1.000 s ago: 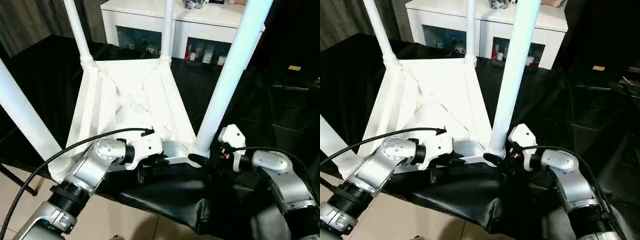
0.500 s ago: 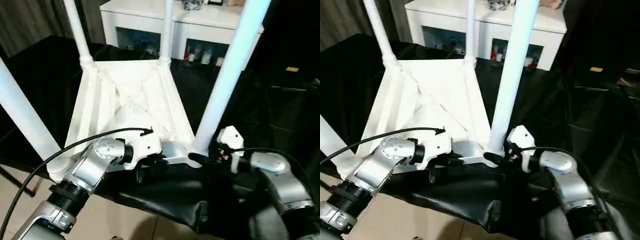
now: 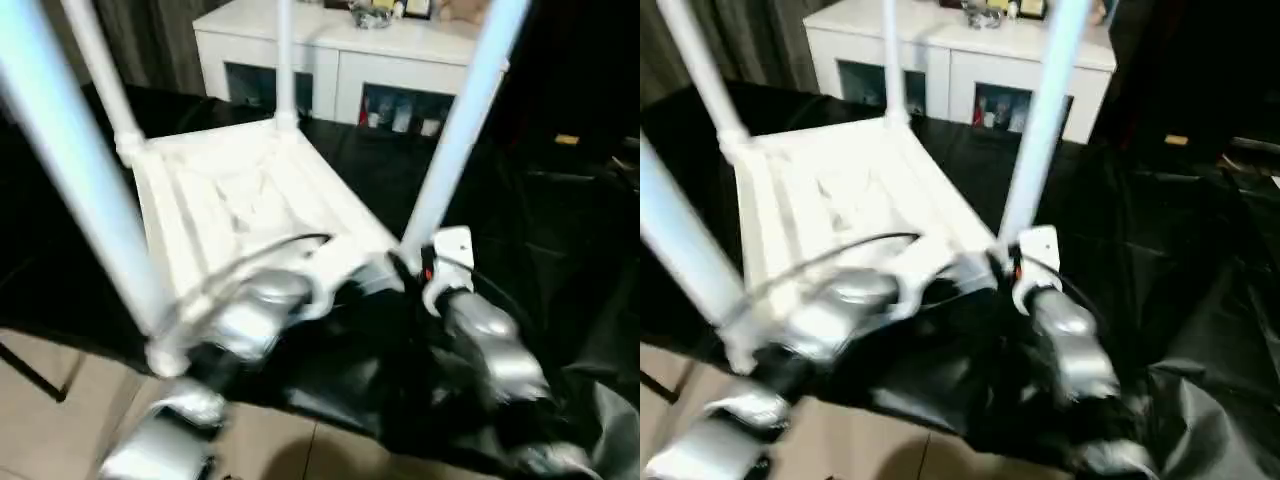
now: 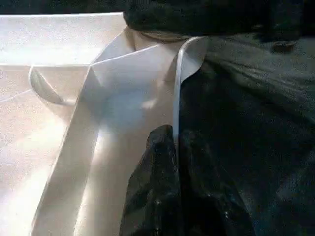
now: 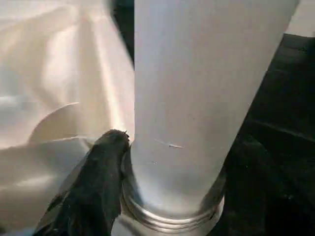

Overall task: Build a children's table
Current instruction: Rotate leg to tighten

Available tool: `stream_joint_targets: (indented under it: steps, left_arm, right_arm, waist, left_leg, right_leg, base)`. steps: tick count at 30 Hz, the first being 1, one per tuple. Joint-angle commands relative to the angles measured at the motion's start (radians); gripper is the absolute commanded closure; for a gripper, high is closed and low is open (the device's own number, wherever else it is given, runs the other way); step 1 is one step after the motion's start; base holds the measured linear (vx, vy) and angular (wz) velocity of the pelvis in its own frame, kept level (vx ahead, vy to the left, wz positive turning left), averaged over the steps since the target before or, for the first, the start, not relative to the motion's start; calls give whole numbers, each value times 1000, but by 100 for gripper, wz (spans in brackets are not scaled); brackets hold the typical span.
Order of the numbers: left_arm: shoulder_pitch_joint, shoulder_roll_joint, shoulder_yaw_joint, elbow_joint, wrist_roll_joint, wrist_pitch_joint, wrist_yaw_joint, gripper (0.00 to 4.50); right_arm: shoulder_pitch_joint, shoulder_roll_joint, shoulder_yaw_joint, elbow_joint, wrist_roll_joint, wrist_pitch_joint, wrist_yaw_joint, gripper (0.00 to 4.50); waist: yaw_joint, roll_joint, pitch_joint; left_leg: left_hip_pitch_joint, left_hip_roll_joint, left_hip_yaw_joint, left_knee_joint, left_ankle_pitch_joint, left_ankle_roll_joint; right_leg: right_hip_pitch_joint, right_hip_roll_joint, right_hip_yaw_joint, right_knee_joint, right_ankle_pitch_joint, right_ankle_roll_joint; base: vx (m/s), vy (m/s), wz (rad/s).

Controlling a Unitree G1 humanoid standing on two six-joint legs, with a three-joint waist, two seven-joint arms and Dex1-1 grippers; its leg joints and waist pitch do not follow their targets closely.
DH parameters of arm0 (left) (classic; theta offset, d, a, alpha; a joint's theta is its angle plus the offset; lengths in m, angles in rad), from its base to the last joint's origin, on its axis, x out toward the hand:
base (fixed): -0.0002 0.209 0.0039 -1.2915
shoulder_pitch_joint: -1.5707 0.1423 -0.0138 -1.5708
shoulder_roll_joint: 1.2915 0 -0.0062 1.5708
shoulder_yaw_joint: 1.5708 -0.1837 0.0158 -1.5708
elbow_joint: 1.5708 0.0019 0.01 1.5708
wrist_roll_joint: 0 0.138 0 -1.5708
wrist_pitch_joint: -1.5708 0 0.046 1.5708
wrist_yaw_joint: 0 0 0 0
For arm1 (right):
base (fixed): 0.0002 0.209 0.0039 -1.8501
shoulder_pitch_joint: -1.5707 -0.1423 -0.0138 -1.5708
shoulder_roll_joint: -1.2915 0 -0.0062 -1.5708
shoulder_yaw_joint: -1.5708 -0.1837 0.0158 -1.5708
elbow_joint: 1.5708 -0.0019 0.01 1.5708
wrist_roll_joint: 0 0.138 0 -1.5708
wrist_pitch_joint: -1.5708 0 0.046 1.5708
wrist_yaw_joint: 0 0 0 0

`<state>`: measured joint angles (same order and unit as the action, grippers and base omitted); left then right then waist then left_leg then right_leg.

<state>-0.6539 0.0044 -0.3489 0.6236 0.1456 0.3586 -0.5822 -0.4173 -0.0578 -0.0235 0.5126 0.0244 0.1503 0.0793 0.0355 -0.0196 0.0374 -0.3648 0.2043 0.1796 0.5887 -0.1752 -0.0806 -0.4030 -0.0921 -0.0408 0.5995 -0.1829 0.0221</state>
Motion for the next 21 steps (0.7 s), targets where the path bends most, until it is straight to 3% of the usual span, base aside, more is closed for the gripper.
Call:
stream_joint_targets:
  steps: [1,2,4,7,9,10,11,12,14,16,18,19,21]
  left_arm:
    - [-35,-48,16,78,20,-59,175,450]
    - [-41,-52,12,92,24,-75,183,450]
    - [-45,-43,2,93,35,-88,177,450]
    - [-43,-27,1,79,37,-94,155,450]
    - [-40,-10,0,77,46,-123,135,450]
    - [-37,1,2,72,49,-131,126,450]
    - [-32,12,5,64,48,-139,112,450]
    - [-27,22,9,55,45,-139,102,450]
    - [-4,53,11,14,31,-148,48,450]
    - [14,74,9,-20,18,-149,4,450]
    - [41,111,-3,-69,-1,-155,-78,450]
    - [55,137,-15,-95,-8,-169,-127,450]
    - [84,190,-40,-144,-36,-196,-238,450]
  right_arm:
    - [15,81,64,71,4,32,11,189]
    - [10,91,59,74,7,28,11,189]
    - [16,103,40,51,49,4,55,189]
    - [29,104,29,11,75,-18,88,117]
    - [35,85,43,-9,45,-50,75,98]
    - [40,78,34,-27,51,-51,76,85]
    - [45,67,30,-47,51,-53,79,76]
    - [52,51,28,-70,53,-55,95,71]
    - [73,4,19,-135,63,-47,150,55]
    - [87,-38,24,-176,70,-42,201,43]
    - [104,-106,34,-226,76,-43,282,43]
    - [115,-145,41,-250,82,-42,337,43]
    - [143,-214,56,-298,102,-41,460,43]
  waist:
    - [-2,-9,-45]
    - [1,-4,-48]
    - [3,-6,-47]
    - [5,-6,-48]
    - [2,-7,-48]
    - [-6,-9,-47]
    - [-7,-5,-48]
    - [-8,-5,-49]
    - [-1,-7,-51]
    - [3,-8,-51]
    - [9,-2,-50]
    - [12,-5,-51]
    - [15,-3,-52]
  left_leg:
    - [14,4,-8,-79,-403,-6]
    - [14,5,-9,-81,-400,-2]
    - [8,7,-10,-85,-395,8]
    - [8,9,-9,-86,-396,17]
    - [-3,7,-12,-89,-392,21]
    - [-18,6,-18,-95,-379,14]
    - [-19,6,-21,-95,-368,10]
    - [-17,6,-21,-94,-371,10]
    - [0,9,-15,-87,-374,19]
    - [-7,11,-12,-88,-339,35]
    - [-4,13,-7,-84,-320,42]
    - [-4,13,-6,-83,-312,48]
    - [-4,15,-2,-81,-285,59]
  right_leg:
    - [17,-28,17,-106,-465,-101]
    - [22,-30,17,-104,-442,-105]
    - [25,-30,18,-103,-412,-109]
    - [26,-32,19,-102,-384,-123]
    - [33,-34,18,-101,-391,-119]
    - [45,-35,12,-98,-416,-103]
    - [46,-37,11,-101,-428,-94]
    - [43,-37,12,-102,-430,-93]
    - [31,-36,18,-103,-393,-118]
    - [38,-33,19,-94,-332,-142]
    - [33,-34,22,-92,-300,-158]
    - [36,-33,23,-90,-286,-165]
    - [36,-33,25,-85,-241,-181]
  base:
    - [0,0,0]
    - [0,0,0]
    - [0,0,0]
    - [0,0,0]
    - [0,0,0]
    - [0,0,0]
    - [-11,-7,-18]
    - [-11,-7,-18]
    - [0,0,0]
    - [0,0,0]
    - [0,0,0]
    - [0,0,0]
    - [0,0,0]
